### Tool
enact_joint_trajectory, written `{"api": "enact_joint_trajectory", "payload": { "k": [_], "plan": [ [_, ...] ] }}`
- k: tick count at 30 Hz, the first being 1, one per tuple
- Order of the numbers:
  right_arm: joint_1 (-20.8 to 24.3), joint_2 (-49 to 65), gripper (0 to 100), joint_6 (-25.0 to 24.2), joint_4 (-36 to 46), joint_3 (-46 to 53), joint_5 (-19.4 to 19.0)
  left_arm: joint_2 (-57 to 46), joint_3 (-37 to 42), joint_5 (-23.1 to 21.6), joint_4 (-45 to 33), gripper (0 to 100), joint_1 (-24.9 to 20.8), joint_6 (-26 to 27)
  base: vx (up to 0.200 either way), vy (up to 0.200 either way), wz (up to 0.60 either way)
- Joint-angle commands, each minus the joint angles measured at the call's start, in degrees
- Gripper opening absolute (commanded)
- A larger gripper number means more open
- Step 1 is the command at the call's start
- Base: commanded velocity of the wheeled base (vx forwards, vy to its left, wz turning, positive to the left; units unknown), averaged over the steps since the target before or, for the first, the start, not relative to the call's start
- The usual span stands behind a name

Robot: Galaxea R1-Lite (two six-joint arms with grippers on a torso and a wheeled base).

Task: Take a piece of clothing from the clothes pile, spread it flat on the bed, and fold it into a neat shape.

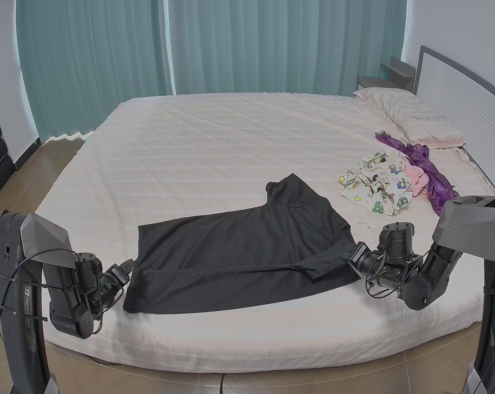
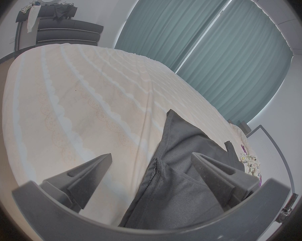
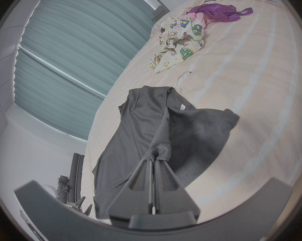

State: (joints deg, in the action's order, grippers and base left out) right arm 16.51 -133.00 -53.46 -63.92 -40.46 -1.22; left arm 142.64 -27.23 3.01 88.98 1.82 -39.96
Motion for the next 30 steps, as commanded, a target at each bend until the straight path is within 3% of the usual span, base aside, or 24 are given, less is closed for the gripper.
{"api": "enact_joint_trajectory", "payload": {
  "k": [1,13,14,19,25,30],
  "plan": [
    [0.02,2.66,0,0.19,0.11,2.05,-0.36,0.27,-0.28,0.07,1.02,100,0.03,-0.03,0.000,0.000,0.00],
    [-0.25,-1.56,0,4.41,-0.07,4.95,-0.36,0.36,-0.36,0.07,1.02,100,0.21,-0.03,0.000,0.000,0.00],
    [-0.16,-1.91,100,5.20,0.02,5.04,-0.36,0.36,-0.36,0.07,1.02,100,0.21,-0.03,0.000,0.000,0.00],
    [-0.60,-2.35,100,10.48,-0.68,6.36,-0.19,0.36,-0.36,0.07,1.02,100,0.21,-0.03,0.000,0.000,0.00],
    [-3.41,-1.39,100,10.74,-3.23,3.63,-0.80,0.36,-0.36,-0.20,1.02,100,0.21,-0.12,0.000,0.000,0.00],
    [-5.87,-3.41,100,10.21,-3.06,-2.34,-5.90,0.36,-0.19,-0.20,1.02,100,0.12,-0.21,0.000,0.000,0.00]
  ]
}}
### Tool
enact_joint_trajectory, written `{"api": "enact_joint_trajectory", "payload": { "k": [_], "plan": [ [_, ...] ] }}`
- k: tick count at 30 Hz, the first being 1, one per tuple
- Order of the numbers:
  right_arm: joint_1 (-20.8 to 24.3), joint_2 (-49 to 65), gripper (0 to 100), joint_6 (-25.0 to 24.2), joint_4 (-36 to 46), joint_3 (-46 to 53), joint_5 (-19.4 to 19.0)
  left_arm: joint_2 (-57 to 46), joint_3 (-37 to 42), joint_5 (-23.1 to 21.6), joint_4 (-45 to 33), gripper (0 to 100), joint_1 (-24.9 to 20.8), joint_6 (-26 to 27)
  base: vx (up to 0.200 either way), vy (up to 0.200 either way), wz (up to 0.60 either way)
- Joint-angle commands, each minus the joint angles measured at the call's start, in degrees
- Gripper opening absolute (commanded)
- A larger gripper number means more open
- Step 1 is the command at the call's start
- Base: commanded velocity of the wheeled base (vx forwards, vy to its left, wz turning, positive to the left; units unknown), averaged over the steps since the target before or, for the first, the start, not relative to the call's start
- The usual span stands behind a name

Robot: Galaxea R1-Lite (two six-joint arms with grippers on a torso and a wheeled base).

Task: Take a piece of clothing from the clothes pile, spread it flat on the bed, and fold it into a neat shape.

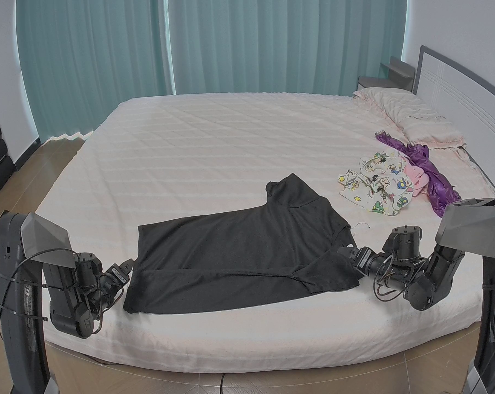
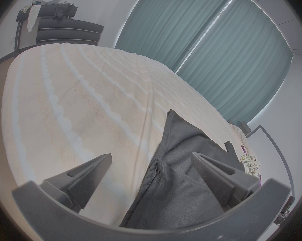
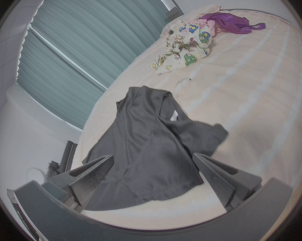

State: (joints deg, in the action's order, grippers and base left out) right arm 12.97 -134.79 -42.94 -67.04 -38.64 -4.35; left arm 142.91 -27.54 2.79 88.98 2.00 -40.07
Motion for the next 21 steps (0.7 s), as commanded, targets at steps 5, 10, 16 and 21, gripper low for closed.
{"api": "enact_joint_trajectory", "payload": {
  "k": [5,10,16,21],
  "plan": [
    [-3.39,-2.93,100,0.40,1.91,-7.15,-9.18,0.62,0.03,-0.07,1.02,100,0.02,-0.18,0.000,0.000,0.00],
    [-3.92,-5.83,100,1.28,6.92,-13.74,-13.14,0.70,0.12,-0.07,1.02,100,0.02,-0.18,0.000,0.000,0.00],
    [-5.06,-9.09,100,4.53,7.18,-15.94,-13.31,0.53,0.03,-0.07,1.02,100,-0.07,-1.59,0.000,0.000,0.00],
    [-5.32,-10.84,100,4.70,7.27,-17.96,-13.67,0.53,0.12,-0.07,1.02,100,-0.24,-1.68,0.000,0.000,0.00]
  ]
}}
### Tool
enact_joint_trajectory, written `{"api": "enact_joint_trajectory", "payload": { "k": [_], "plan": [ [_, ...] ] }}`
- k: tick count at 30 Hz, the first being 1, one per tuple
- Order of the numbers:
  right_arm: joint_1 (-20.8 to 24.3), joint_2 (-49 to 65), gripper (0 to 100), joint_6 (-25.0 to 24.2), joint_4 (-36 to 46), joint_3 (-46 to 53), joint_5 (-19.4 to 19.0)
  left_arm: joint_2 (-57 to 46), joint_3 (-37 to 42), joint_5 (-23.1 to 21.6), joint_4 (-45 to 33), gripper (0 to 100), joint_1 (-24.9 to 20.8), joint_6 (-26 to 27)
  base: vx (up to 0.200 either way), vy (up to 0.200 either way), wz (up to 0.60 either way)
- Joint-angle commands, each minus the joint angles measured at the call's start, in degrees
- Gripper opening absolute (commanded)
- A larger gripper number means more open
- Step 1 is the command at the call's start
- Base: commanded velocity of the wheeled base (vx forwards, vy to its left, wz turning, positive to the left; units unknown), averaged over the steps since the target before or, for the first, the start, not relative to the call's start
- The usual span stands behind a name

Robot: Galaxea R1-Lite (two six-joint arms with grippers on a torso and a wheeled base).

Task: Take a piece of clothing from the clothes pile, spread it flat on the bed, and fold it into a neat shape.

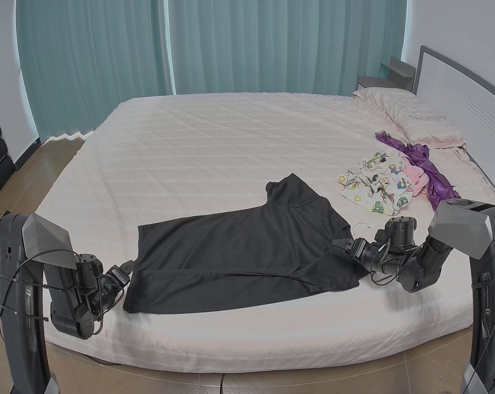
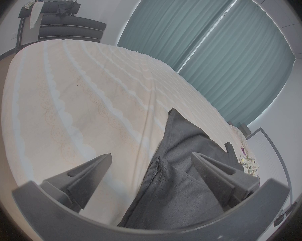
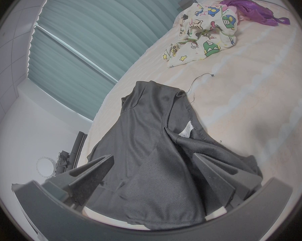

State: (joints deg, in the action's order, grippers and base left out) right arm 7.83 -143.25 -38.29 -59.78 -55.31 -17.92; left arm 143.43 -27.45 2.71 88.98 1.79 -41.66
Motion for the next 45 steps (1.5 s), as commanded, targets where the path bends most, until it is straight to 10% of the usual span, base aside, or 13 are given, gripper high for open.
{"api": "enact_joint_trajectory", "payload": {
  "k": [1,5,6,37,38,45],
  "plan": [
    [0.00,-3.00,100,0.15,0.10,-2.26,-0.01,0.09,0.03,0.02,1.02,100,-0.03,-0.09,0.000,0.000,0.00],
    [0.17,-4.32,100,0.15,0.19,-3.84,-0.27,0.18,0.03,0.11,1.02,100,-0.03,-0.09,0.000,0.000,0.00],
    [0.35,-4.93,0,0.15,0.19,-4.90,-0.54,0.18,0.03,0.11,1.02,100,-0.03,-0.09,0.000,0.000,0.00],
    [-2.38,-6.16,0,-4.42,-2.62,-7.71,0.69,0.27,0.12,0.28,1.02,100,-0.21,0.35,0.000,0.000,0.00],
    [-2.29,-6.16,100,-4.51,-2.80,-7.71,0.69,0.27,0.12,0.28,1.02,100,-0.30,0.35,0.000,0.000,0.00],
    [-3.43,-3.88,100,-5.04,-3.23,-6.30,2.10,-0.26,0.12,1.69,1.02,100,-0.65,0.26,0.000,0.000,0.00]
  ]
}}
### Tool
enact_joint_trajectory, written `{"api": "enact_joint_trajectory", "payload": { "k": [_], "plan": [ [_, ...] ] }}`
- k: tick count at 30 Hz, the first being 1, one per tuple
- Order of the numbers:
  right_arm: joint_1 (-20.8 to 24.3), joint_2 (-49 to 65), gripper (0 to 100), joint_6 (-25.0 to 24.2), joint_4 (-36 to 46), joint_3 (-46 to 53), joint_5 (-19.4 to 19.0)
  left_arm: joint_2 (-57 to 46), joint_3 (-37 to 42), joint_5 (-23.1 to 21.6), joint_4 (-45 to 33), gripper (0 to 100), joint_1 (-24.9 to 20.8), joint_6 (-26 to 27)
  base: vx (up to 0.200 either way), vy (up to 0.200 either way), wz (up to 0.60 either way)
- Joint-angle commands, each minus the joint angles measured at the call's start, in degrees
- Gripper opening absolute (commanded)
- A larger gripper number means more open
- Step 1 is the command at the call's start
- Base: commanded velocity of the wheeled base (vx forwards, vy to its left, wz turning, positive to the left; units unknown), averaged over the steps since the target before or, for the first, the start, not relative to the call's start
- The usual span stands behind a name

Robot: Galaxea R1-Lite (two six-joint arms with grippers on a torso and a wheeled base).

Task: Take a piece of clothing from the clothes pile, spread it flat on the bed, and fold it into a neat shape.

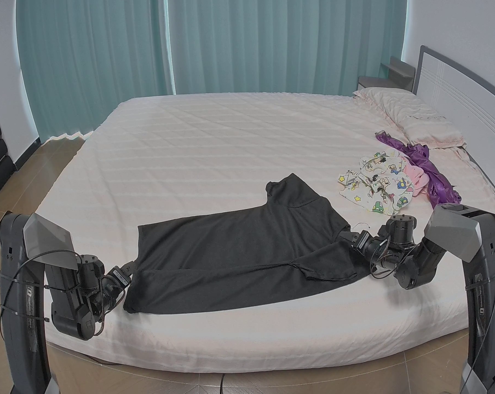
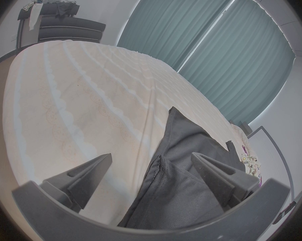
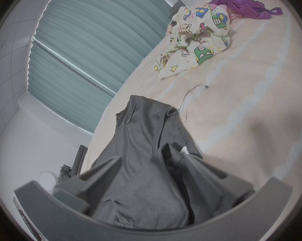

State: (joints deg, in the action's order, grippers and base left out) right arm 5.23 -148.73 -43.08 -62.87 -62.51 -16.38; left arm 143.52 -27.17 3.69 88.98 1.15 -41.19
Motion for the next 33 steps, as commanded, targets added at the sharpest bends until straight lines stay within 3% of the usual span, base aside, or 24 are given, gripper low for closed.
{"api": "enact_joint_trajectory", "payload": {
  "k": [1,14,23,33],
  "plan": [
    [-1.01,2.04,100,-0.69,-0.41,1.25,0.74,-0.35,-0.16,1.32,1.02,100,0.00,-0.12,0.000,0.000,0.00],
    [-4.53,6.43,100,-3.24,-8.85,8.81,0.83,-2.46,0.45,1.67,1.02,100,0.26,-0.64,0.185,0.000,0.00],
    [-4.09,6.08,100,-3.32,-9.12,9.52,0.83,-2.54,0.54,1.67,1.02,100,0.17,-0.64,0.200,0.000,0.00],
    [-4.18,6.08,100,-3.24,-9.12,9.78,0.83,-2.37,0.45,1.58,1.02,100,0.17,-0.73,0.000,0.000,0.00]
  ]
}}
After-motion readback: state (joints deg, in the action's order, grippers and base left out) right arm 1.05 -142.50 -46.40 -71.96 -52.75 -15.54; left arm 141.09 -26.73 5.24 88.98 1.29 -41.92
